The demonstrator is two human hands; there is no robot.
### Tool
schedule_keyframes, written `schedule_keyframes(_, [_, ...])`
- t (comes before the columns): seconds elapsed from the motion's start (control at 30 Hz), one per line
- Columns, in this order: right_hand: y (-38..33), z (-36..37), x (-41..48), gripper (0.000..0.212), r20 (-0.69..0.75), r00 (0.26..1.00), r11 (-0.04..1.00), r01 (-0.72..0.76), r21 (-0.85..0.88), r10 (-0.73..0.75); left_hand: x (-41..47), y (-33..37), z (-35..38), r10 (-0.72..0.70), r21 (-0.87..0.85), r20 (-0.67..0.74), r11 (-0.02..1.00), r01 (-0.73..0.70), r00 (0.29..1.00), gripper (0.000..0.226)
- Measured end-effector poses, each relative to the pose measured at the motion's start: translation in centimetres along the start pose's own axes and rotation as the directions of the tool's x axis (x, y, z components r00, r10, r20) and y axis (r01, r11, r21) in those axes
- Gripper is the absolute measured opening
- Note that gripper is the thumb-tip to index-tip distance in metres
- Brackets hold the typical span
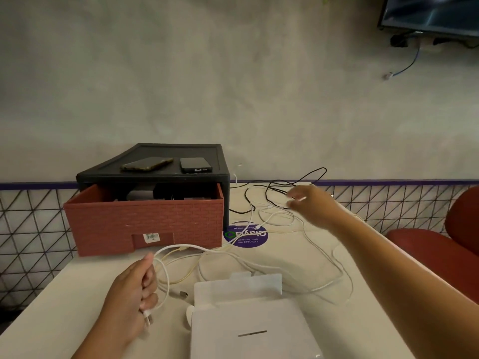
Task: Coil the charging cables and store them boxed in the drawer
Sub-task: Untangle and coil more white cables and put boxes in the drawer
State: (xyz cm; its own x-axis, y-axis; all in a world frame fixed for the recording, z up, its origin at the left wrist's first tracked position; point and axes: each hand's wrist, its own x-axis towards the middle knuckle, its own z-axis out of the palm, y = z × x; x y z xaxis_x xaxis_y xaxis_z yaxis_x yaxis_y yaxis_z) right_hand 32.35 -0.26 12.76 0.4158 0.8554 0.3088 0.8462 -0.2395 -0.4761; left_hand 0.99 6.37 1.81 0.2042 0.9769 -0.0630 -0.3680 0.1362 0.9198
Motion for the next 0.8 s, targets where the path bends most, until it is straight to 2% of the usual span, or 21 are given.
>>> schedule_keyframes(0.07, [-2.8, 1.1, -2.6, 0.025, 0.145, 0.983, 0.986, 0.094, 0.138, -0.114, -0.6, 0.5, 0.8, 0.004, 0.004, 0.044, 1.000, -0.004, 0.999, 0.038])
schedule_keyframes(0.13, [-5.5, 1.9, -4.8, 0.028, 0.268, 0.929, 0.949, 0.187, 0.252, -0.254, -1.0, 1.1, 1.9, 0.016, -0.010, 0.094, 1.000, -0.015, 0.995, 0.034])
schedule_keyframes(0.23, [-8.2, 3.0, -5.9, 0.032, 0.325, 0.865, 0.916, 0.307, 0.258, -0.381, -1.3, 2.4, 4.2, 0.035, 0.017, 0.170, 0.999, -0.038, 0.985, 0.031])
schedule_keyframes(0.3, [-8.9, 3.2, -5.7, 0.016, 0.285, 0.873, 0.910, 0.331, 0.248, -0.395, -1.4, 3.7, 6.0, 0.043, 0.034, 0.236, 0.998, -0.052, 0.971, 0.031])
schedule_keyframes(0.33, [-9.0, 3.0, -5.5, 0.016, 0.256, 0.885, 0.910, 0.326, 0.257, -0.389, -1.4, 4.4, 6.8, 0.042, 0.037, 0.270, 0.998, -0.054, 0.962, 0.030])
schedule_keyframes(0.43, [-8.6, 1.4, -5.1, 0.043, 0.141, 0.911, 0.879, 0.321, 0.351, -0.389, -1.3, 6.5, 8.7, 0.002, -0.017, 0.402, 1.000, 0.005, 0.915, 0.028])
schedule_keyframes(0.47, [-8.5, 0.7, -5.0, 0.043, 0.101, 0.913, 0.852, 0.323, 0.412, -0.395, -1.3, 7.1, 9.4, -0.023, -0.037, 0.458, 0.998, 0.045, 0.889, 0.029])
schedule_keyframes(0.57, [-7.9, -0.4, -4.6, 0.024, 0.007, 0.927, 0.706, 0.281, 0.651, -0.376, -0.9, 8.0, 11.2, -0.061, -0.105, 0.607, 0.982, 0.156, 0.792, 0.034])
schedule_keyframes(0.67, [-7.4, -0.3, -3.9, 0.027, -0.049, 0.933, 0.640, 0.283, 0.714, -0.358, 0.0, 7.9, 12.4, -0.012, -0.214, 0.737, 0.944, 0.251, 0.676, 0.032])
schedule_keyframes(0.73, [-7.1, 0.0, -3.7, 0.029, -0.040, 0.931, 0.609, 0.269, 0.747, -0.362, 0.5, 7.7, 13.1, 0.009, -0.246, 0.741, 0.934, 0.259, 0.671, 0.029])
schedule_keyframes(0.8, [-6.7, 0.1, -3.5, 0.027, -0.018, 0.933, 0.580, 0.238, 0.779, -0.359, 0.4, 7.5, 13.7, -0.004, -0.222, 0.689, 0.951, 0.216, 0.725, 0.029])
